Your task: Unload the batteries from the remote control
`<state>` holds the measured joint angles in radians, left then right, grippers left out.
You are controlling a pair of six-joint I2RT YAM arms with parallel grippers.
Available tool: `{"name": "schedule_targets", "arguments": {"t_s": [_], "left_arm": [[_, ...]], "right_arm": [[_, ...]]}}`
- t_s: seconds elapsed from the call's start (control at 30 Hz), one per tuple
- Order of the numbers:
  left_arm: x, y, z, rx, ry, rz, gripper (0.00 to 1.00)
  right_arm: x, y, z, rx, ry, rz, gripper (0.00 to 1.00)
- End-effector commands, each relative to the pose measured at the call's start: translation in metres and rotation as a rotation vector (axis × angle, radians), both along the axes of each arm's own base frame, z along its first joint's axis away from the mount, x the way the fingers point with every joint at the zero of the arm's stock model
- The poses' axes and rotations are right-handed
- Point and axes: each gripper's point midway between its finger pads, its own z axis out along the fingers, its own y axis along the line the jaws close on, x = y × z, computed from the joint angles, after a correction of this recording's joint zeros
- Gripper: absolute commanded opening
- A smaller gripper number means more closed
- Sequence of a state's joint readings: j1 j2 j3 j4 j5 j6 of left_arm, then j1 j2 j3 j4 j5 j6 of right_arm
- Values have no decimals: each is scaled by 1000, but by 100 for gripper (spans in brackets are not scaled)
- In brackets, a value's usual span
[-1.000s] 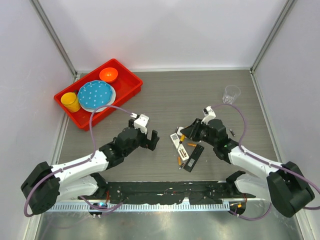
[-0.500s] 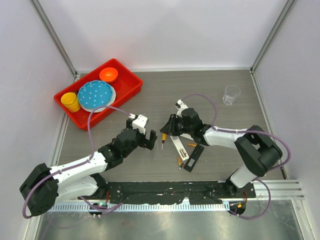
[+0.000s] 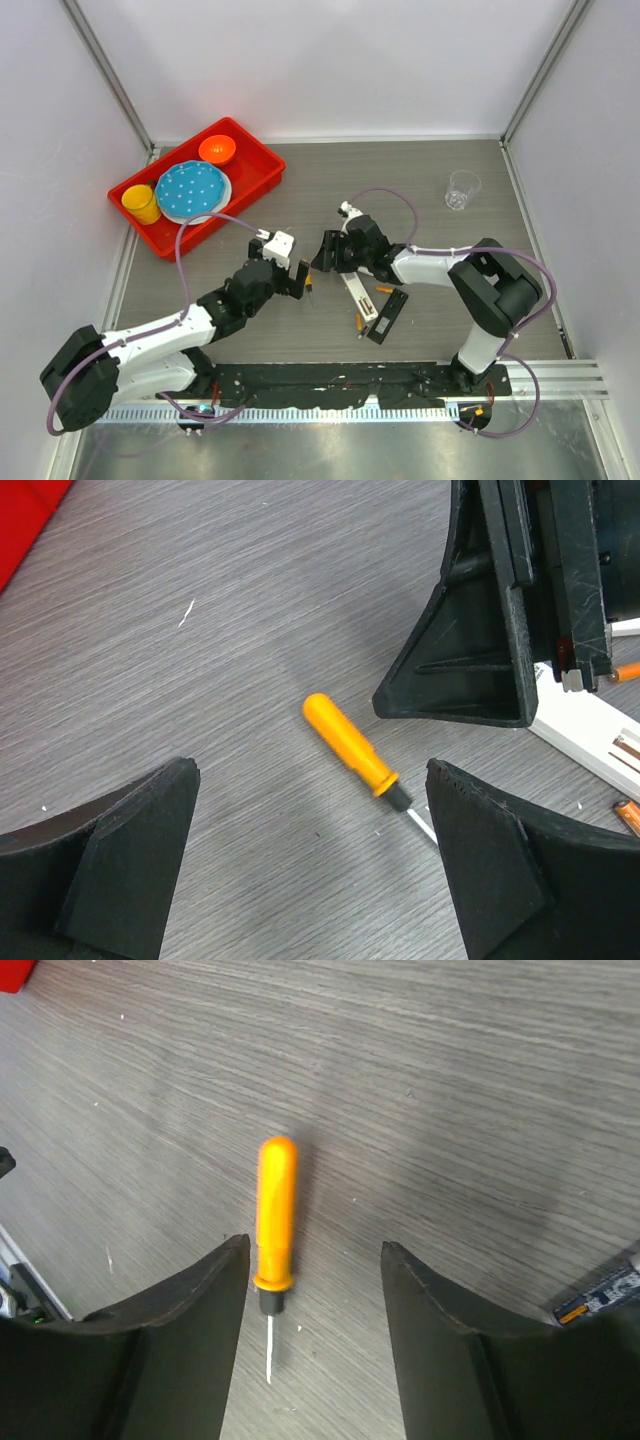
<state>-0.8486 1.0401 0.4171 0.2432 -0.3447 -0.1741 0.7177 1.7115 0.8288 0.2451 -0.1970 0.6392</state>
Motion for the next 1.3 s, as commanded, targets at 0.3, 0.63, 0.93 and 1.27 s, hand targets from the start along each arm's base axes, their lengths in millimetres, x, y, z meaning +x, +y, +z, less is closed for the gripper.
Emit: {"name": "schedule_targets", "arguments": {"t_s": [0.3,0.63,0.93,1.27], "left_arm": [[10,-4,7,-19,-40,15,100],[10,-9,1,-1,-13,0,100],[5,-26,-5,-15,30,-77,100],[-2,-46,-13,-7,77,-186,100]], "right_arm": [[24,-19,75,21,-238,-127,81],[7,-82,123,53,-411,-316,88],[-29,-145,119,-64,-489,-369,98],[-53,-181,110,-81,-503,-431,100]]}}
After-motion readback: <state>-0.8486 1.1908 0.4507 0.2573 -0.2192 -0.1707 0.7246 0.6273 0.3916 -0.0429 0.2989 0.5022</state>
